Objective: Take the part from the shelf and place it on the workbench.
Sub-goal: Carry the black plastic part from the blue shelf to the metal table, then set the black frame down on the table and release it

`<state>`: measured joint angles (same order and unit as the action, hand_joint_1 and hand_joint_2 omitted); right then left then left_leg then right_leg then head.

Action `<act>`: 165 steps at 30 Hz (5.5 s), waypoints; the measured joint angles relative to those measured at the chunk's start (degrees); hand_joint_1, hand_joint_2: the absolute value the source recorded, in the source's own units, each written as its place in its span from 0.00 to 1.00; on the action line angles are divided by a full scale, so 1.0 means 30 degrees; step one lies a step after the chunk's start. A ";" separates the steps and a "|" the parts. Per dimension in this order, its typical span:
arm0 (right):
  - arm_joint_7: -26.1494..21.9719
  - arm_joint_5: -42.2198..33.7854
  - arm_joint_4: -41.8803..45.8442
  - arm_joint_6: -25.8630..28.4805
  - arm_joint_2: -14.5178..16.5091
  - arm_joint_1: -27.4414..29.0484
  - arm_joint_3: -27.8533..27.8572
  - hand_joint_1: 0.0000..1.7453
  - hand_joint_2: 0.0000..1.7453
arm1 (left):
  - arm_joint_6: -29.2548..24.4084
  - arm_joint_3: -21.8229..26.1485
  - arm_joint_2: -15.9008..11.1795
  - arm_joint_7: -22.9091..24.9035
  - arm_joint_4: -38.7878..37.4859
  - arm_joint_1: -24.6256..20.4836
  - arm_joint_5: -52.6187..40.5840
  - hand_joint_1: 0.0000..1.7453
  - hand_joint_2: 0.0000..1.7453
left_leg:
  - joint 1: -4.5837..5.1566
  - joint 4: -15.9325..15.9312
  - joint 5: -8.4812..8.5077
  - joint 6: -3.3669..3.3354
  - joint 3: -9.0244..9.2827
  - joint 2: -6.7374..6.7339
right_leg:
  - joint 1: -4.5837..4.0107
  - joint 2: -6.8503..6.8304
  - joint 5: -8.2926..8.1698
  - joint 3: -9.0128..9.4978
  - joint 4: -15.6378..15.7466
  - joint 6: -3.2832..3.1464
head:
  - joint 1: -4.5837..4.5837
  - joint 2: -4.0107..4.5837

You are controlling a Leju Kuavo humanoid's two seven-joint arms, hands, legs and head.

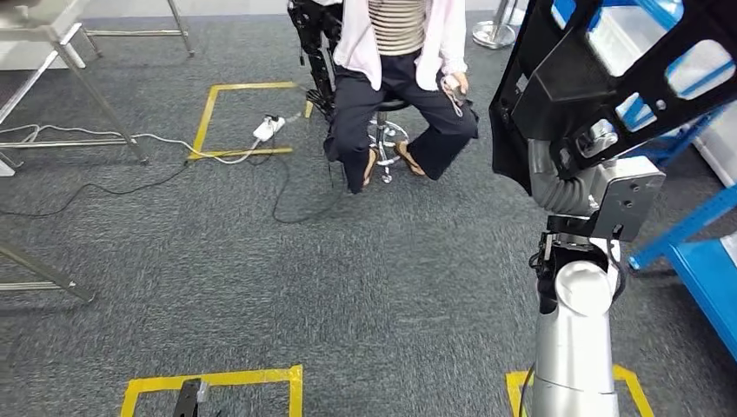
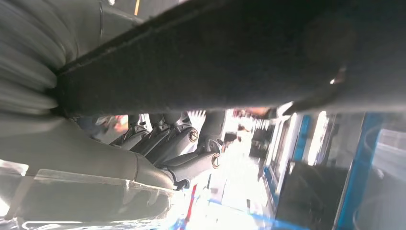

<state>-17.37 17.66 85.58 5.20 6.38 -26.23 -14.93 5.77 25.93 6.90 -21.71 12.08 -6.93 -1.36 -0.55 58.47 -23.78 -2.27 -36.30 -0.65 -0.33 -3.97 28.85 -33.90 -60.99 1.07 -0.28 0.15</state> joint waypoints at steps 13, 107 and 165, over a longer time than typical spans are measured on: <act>0.0503 0.0648 -0.0098 0.0159 0.0568 0.0023 -0.0277 1.00 1.00 | 0.0568 0.0794 -0.0249 0.0037 -0.0004 0.0440 0.1025 0.00 1.00 | -0.0090 -0.0048 0.0283 0.0535 -0.0328 0.2457 | 0.0536 0.2001 -0.0695 0.0382 0.0972 0.0315 | 0.0035 0.0000; 0.1747 0.1211 0.0049 -0.0342 -0.0867 -0.0331 0.0355 1.00 1.00 | -0.0392 0.0814 -0.0086 0.0754 -0.0035 -0.0158 -0.1738 0.00 1.00 | 0.0040 0.0043 -0.0121 0.0332 0.0005 0.2441 | 0.0665 0.2186 -0.0574 0.0139 0.0642 0.0600 | -0.0081 0.0000; 0.1752 0.0871 0.0362 -0.0189 -0.0914 -0.0794 0.0579 1.00 1.00 | -0.3373 0.0530 0.0572 -0.1894 0.0395 -0.0973 -0.2678 0.00 1.00 | 0.0207 -0.0331 -0.1934 0.0131 0.2145 0.0691 | 0.0361 0.1302 -0.1745 -0.1178 0.0943 0.0343 | -0.0179 0.0000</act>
<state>-12.11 20.27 86.67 4.63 3.63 -28.62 -13.19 -4.35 27.52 8.62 -27.39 13.27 -9.85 -9.39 0.07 57.47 -29.58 -1.87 -29.87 1.42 0.76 -0.06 23.62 -37.43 -58.16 2.10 -0.82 0.15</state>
